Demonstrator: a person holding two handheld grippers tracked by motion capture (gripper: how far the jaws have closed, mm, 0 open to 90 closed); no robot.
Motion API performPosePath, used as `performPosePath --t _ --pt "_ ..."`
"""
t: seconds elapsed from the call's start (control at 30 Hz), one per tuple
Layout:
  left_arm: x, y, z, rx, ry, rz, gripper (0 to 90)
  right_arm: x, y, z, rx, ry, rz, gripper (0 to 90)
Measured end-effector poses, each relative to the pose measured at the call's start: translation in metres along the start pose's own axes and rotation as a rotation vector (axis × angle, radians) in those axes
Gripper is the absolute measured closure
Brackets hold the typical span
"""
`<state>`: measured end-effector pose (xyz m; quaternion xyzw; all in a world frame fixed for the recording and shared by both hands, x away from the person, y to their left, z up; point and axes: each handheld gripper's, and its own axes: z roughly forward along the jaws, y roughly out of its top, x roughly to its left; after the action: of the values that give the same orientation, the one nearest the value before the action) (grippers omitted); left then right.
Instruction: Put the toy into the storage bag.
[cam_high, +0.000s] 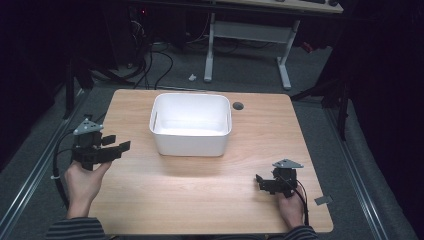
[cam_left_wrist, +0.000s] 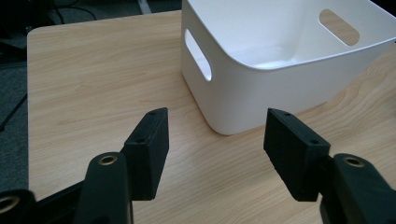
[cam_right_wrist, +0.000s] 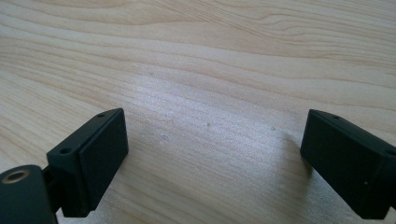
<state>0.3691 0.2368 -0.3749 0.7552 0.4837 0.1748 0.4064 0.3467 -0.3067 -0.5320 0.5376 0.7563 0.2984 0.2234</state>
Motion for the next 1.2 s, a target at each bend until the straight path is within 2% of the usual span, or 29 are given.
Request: performPosePath --t 0.2,0.6,1.2 --pt "0.0 -0.008 0.0 -0.021 -0.01 -0.01 40.0 0.0 0.0 0.0 0.0 0.0 0.0 7.4" --pt "0.0 -0.023 0.001 -0.025 -0.008 -0.005 39.3 0.001 -0.001 -0.001 0.0 0.0 0.001 7.4" --pt "0.005 -0.045 0.001 -0.036 -0.009 -0.028 38.6 0.001 -0.001 -0.001 0.0 0.0 0.0 7.4"
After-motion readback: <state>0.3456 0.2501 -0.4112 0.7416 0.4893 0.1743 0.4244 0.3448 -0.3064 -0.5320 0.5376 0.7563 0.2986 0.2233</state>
